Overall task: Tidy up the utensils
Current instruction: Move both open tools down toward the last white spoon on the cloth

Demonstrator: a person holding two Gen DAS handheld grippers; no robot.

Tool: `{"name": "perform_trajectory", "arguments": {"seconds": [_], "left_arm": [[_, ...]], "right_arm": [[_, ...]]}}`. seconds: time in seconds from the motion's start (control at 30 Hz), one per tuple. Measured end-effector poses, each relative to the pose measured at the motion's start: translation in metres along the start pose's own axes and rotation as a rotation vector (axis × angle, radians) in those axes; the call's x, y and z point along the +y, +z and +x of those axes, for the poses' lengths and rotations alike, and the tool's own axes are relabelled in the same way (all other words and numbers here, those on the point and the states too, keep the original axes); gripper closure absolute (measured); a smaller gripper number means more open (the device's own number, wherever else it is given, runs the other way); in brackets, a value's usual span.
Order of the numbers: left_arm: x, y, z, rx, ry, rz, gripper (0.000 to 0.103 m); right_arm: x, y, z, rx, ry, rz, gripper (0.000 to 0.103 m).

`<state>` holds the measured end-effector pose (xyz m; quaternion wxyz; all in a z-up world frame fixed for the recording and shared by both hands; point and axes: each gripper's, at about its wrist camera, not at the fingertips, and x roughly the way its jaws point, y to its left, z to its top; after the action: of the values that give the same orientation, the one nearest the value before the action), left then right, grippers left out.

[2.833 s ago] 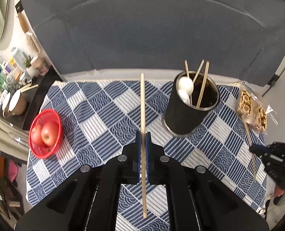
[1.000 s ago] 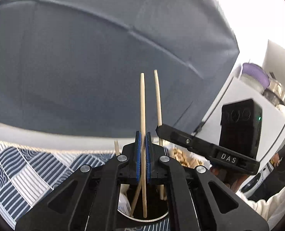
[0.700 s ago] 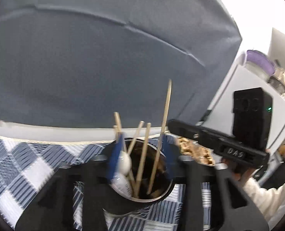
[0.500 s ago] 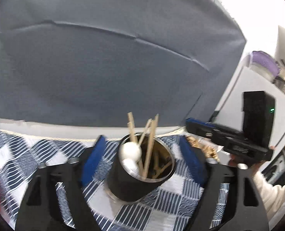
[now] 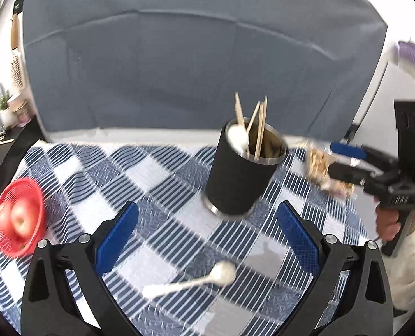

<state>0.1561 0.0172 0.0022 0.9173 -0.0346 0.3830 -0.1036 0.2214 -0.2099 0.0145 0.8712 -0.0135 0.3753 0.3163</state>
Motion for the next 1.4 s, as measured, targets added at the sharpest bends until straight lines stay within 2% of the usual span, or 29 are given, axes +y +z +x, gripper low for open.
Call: {"name": "perform_trajectory", "arguments": {"seconds": [0.33,0.7,0.97,1.13,1.4], "left_arm": [[0.004,-0.056,-0.028,0.060,0.054,-0.030,0.006],[0.026,-0.104,-0.020,0.180,0.100,-0.043,0.006],[0.056,-0.113,0.006,0.278,0.057,-0.008,0.006],[0.070,-0.115,0.028,0.335,0.001,0.087,0.006],[0.082,-0.112,0.066,0.425,-0.075,0.201,0.006]], "right_arm": [[0.025,-0.038,-0.004,0.072,0.006,-0.050,0.016],[0.048,-0.073,0.020,0.202,0.025,-0.096,0.015],[0.064,-0.086,0.066,0.317,0.007,-0.143,0.015],[0.073,-0.097,0.106,0.418,0.007,-0.158,0.015],[0.082,-0.106,0.158,0.513,-0.028,-0.166,0.015]]}}
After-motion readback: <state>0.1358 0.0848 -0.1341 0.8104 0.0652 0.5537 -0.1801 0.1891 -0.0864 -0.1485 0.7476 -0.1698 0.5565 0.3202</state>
